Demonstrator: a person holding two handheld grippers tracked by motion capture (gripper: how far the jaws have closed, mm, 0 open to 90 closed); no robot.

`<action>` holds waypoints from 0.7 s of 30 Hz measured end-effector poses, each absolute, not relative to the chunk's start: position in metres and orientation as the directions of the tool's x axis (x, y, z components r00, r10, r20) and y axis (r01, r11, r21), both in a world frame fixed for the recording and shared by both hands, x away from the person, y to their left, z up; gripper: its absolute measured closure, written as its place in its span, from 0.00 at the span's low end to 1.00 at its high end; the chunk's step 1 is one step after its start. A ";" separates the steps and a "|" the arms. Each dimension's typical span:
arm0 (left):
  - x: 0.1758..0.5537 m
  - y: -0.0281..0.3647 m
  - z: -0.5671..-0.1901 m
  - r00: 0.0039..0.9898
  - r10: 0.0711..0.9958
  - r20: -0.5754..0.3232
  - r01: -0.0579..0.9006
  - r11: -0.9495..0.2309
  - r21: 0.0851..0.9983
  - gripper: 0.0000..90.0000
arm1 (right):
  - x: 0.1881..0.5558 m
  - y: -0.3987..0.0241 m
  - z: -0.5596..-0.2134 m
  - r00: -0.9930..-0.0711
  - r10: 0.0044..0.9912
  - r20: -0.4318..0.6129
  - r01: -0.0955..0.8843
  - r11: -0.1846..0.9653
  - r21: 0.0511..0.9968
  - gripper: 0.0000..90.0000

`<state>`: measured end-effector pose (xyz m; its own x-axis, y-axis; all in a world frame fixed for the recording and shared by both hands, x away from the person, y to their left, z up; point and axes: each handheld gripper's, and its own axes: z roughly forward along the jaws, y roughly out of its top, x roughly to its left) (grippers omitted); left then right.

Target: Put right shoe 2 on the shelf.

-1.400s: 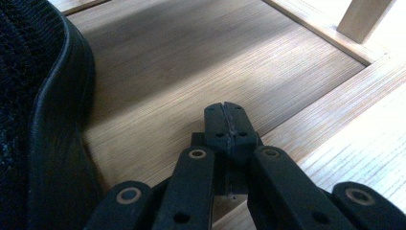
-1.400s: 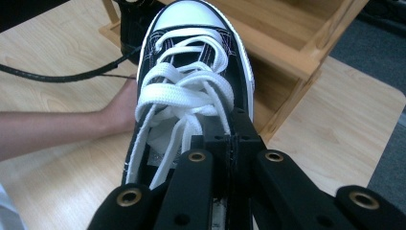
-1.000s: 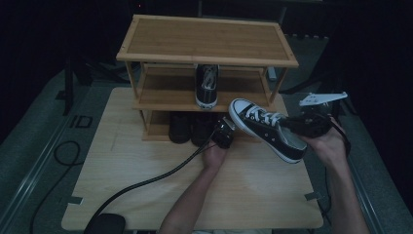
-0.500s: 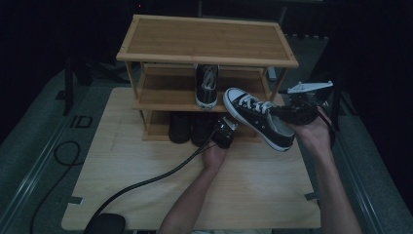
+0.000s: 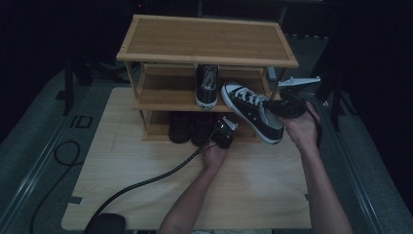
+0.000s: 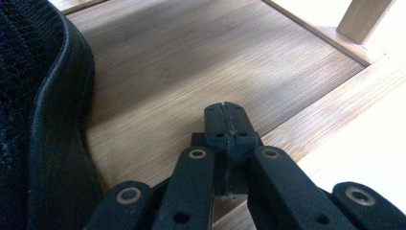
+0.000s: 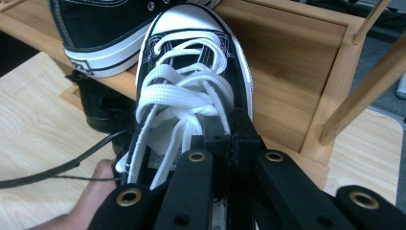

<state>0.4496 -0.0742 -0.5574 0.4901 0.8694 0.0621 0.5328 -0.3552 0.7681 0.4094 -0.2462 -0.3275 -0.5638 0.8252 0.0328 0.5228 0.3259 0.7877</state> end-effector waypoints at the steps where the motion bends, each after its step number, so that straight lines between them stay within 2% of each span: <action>1: 0.450 -0.074 -0.557 0.490 0.869 0.062 0.533 -0.355 0.768 1.00 | 0.412 -0.243 -0.327 -0.555 0.831 0.033 0.525 0.320 0.788 0.99; 17: 0.450 -0.074 -0.557 0.490 0.870 0.062 0.533 -0.355 0.768 1.00 | 0.424 -0.225 -0.330 -0.455 0.889 0.058 0.550 0.229 0.803 0.98; 21: 0.449 -0.074 -0.558 0.489 0.871 0.058 0.535 -0.352 0.768 1.00 | 0.425 -0.225 -0.330 -0.460 0.886 0.061 0.551 0.231 0.802 0.96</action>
